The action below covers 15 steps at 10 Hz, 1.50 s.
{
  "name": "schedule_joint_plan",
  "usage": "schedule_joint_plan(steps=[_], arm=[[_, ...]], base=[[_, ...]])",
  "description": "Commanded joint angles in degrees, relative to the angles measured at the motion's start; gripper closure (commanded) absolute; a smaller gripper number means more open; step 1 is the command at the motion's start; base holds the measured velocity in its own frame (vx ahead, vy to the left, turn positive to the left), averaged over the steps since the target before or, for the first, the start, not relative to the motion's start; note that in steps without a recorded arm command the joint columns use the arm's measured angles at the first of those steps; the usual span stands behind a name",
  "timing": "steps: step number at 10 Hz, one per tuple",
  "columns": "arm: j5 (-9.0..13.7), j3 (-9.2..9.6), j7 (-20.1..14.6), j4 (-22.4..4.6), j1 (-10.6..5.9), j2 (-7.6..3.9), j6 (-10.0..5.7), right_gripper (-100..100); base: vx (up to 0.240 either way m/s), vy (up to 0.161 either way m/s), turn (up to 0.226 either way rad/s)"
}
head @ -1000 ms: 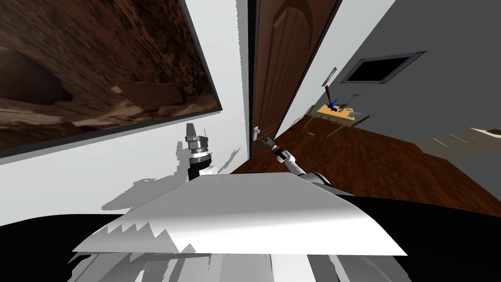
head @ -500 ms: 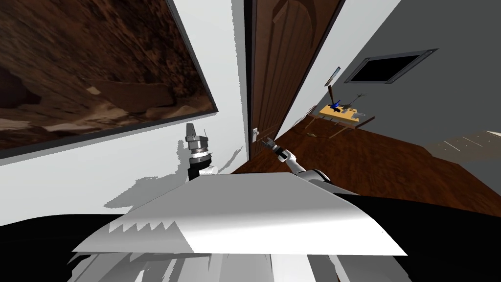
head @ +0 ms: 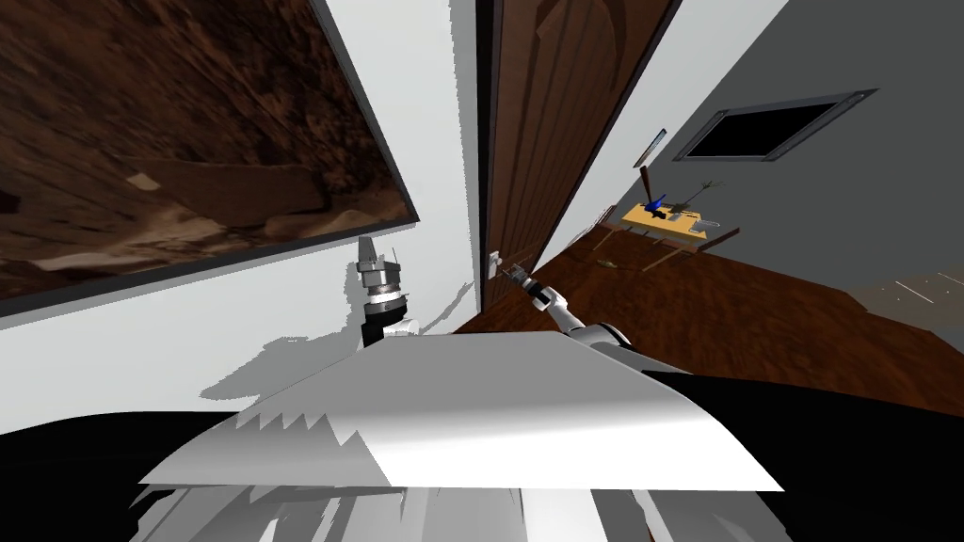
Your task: Pull the door open
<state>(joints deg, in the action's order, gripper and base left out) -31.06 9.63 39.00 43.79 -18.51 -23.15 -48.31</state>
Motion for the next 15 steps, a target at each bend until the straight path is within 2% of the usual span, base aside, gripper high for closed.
schedule_joint_plan(steps=[1, 4, 5, 6, 11, 12, 15], arm=[[0.0, -0.16, 0.7, -0.2, -0.54, 1.02, 1.37, -100], [0.0, -0.37, 1.6, -0.4, -1.24, 2.41, 3.08, -100], [0.0, -0.35, 1.4, -0.5, -1.13, 2.20, 2.66, -100], [0.0, -0.35, 1.4, -0.5, -1.13, 2.20, 2.66, 100], [0.0, -0.35, 1.4, -0.5, -1.13, 2.20, 2.66, 100], [-0.1, -0.17, 1.2, -0.4, -0.99, 1.77, 2.31, -100], [-0.3, 0.16, 0.8, -0.1, -0.73, 1.00, 1.67, -100]], base=[[0.191, 0.112, 0.084], [0.113, 0.053, 0.058], [0.002, -0.031, 0.013], [-0.051, -0.029, -0.006], [-0.007, -0.001, -0.002], [-0.102, -0.059, -0.042], [-0.163, -0.101, -0.041]])
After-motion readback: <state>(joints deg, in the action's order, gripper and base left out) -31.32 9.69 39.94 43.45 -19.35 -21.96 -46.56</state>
